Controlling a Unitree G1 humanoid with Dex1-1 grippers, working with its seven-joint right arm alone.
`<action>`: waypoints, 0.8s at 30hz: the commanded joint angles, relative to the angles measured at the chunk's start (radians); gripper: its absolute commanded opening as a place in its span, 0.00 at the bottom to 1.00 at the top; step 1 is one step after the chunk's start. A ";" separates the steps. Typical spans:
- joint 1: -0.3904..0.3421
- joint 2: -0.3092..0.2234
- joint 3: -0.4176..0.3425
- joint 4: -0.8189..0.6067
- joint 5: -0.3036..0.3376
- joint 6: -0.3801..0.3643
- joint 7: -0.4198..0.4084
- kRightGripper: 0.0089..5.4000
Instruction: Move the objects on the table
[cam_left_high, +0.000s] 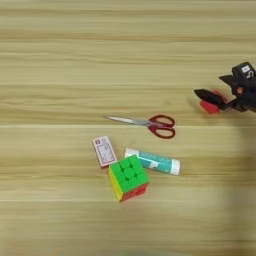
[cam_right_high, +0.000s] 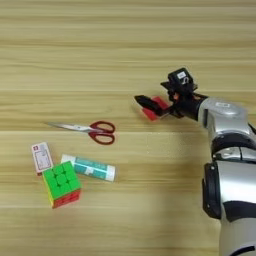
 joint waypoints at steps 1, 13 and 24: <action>-0.108 -0.019 0.001 -0.013 -0.013 0.017 -0.076 0.99; -0.111 -0.011 0.020 0.033 -0.068 0.045 -0.196 0.99; -0.106 -0.011 0.019 0.047 -0.080 0.057 -0.207 0.88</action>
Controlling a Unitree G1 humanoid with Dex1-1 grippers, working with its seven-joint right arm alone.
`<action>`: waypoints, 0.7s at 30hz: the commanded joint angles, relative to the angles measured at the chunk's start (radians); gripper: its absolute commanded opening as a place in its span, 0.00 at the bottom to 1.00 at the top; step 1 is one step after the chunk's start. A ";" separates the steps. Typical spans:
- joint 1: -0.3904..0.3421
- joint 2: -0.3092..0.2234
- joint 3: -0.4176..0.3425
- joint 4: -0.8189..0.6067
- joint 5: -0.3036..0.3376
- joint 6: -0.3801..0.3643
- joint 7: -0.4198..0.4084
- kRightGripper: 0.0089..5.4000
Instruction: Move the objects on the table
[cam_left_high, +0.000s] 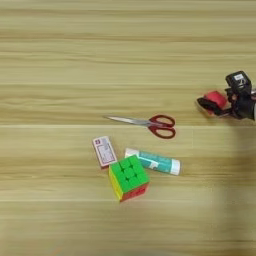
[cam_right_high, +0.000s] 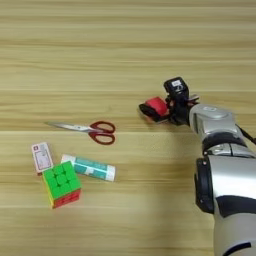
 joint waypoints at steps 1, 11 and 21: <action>-0.084 -0.033 -0.006 -0.038 0.002 -0.002 -0.018 0.87; -0.081 -0.031 -0.009 -0.033 0.001 -0.001 -0.018 0.69; -0.086 -0.027 -0.019 -0.039 0.012 -0.010 -0.007 0.50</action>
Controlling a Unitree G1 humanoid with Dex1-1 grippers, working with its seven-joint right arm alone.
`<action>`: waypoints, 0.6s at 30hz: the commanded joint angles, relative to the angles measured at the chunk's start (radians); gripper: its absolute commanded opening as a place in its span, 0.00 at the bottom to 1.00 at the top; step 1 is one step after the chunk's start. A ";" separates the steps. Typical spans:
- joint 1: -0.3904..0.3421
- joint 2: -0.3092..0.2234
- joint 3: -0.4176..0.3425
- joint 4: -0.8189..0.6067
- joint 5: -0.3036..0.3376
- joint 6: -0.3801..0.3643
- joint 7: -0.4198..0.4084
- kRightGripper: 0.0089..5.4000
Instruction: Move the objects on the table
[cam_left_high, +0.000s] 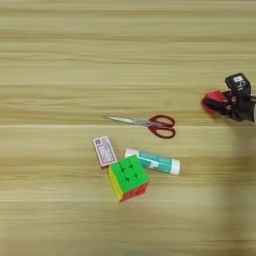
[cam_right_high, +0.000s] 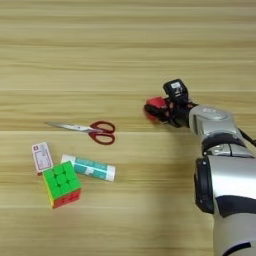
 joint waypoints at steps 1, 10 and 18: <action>-0.089 -0.028 -0.017 -0.052 0.018 -0.016 -0.004 0.47; -0.118 -0.018 -0.026 -0.091 0.032 -0.044 0.027 0.43; -0.129 -0.002 -0.020 -0.215 0.060 -0.058 0.103 0.43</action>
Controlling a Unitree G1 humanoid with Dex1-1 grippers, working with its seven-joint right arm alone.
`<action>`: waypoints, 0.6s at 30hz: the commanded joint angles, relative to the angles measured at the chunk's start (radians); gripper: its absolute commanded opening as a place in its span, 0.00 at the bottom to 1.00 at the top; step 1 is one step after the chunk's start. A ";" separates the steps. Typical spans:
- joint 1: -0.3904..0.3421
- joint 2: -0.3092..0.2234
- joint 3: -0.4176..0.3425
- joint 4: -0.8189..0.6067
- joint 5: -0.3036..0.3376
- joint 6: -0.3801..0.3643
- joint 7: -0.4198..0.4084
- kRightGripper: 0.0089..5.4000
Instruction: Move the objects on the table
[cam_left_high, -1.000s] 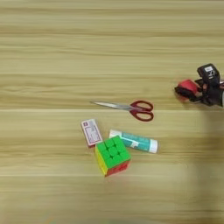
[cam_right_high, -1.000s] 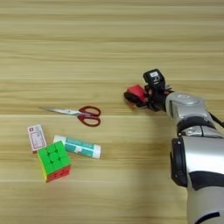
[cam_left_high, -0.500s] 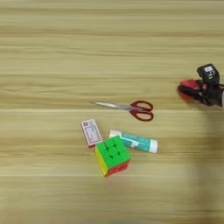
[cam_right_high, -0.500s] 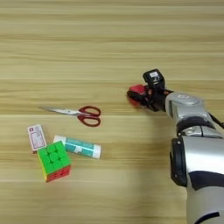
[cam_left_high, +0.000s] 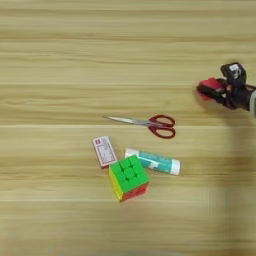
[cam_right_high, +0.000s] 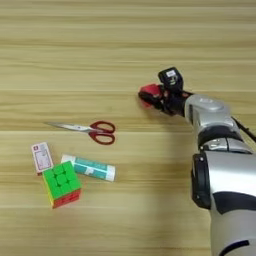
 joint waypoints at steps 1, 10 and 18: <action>-0.092 -0.020 -0.006 -0.140 0.033 -0.026 0.024 0.43; -0.002 0.024 0.021 -0.435 0.074 0.046 0.100 0.43; 0.128 0.081 0.100 -0.777 0.100 0.169 0.173 0.43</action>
